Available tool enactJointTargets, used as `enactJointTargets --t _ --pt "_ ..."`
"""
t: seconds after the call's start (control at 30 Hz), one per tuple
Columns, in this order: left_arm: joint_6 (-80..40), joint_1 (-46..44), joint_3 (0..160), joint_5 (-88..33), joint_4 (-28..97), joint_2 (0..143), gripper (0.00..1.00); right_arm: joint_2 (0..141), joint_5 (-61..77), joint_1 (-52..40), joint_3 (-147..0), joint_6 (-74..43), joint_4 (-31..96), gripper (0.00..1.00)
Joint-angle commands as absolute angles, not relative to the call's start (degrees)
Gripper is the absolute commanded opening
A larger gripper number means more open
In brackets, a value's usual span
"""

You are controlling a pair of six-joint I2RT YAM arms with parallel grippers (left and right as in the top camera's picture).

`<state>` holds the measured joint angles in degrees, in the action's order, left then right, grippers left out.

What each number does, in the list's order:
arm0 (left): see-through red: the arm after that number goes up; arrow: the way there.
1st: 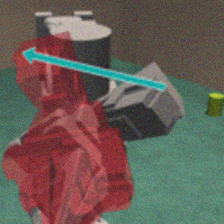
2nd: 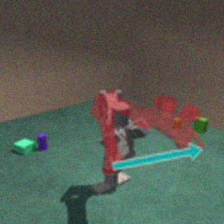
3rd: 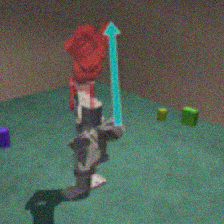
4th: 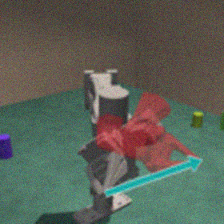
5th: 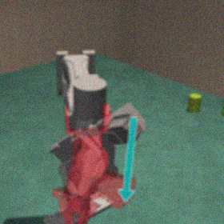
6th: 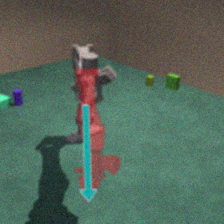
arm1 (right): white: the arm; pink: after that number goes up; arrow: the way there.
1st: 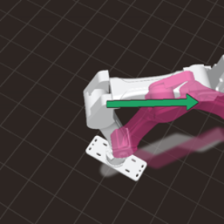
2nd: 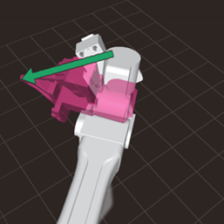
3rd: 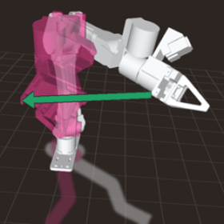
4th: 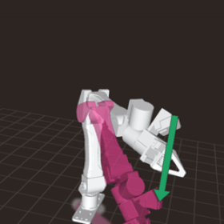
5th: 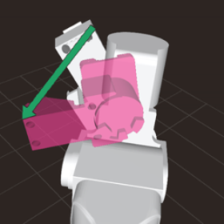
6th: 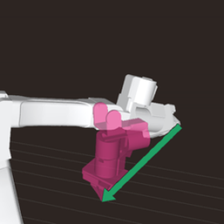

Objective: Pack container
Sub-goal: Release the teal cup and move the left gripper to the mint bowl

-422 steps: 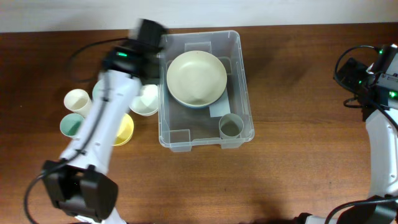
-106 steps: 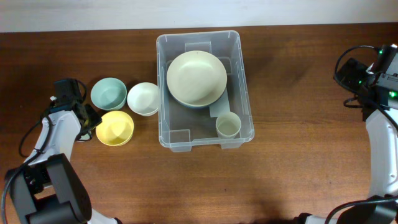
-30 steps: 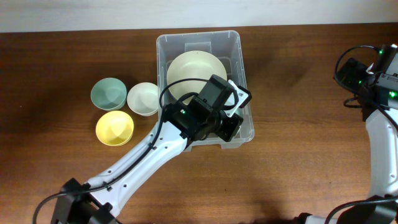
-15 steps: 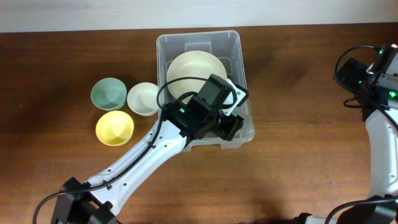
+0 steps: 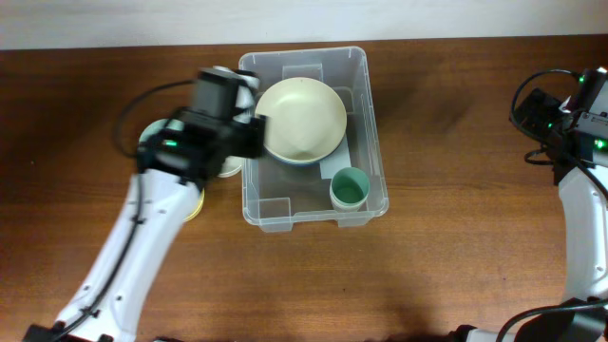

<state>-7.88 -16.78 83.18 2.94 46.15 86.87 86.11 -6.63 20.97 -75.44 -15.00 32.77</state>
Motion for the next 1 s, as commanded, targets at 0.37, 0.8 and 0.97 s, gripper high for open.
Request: enactJointTargets --t 0.37,0.8,0.97 --pt "-14.57 4.67 83.29 4.32 51.51 89.54 0.93 85.76 -7.14 21.08 -76.05 -15.03 32.69 0.99" --pt "-15.75 11.88 83.29 1.04 49.95 103.70 1.00 85.76 -7.14 21.08 -76.03 -15.03 32.69 0.99" --pt "-17.37 12.47 83.29 0.56 46.33 108.49 0.99 85.76 -7.16 21.08 -76.03 -15.03 32.69 0.99"
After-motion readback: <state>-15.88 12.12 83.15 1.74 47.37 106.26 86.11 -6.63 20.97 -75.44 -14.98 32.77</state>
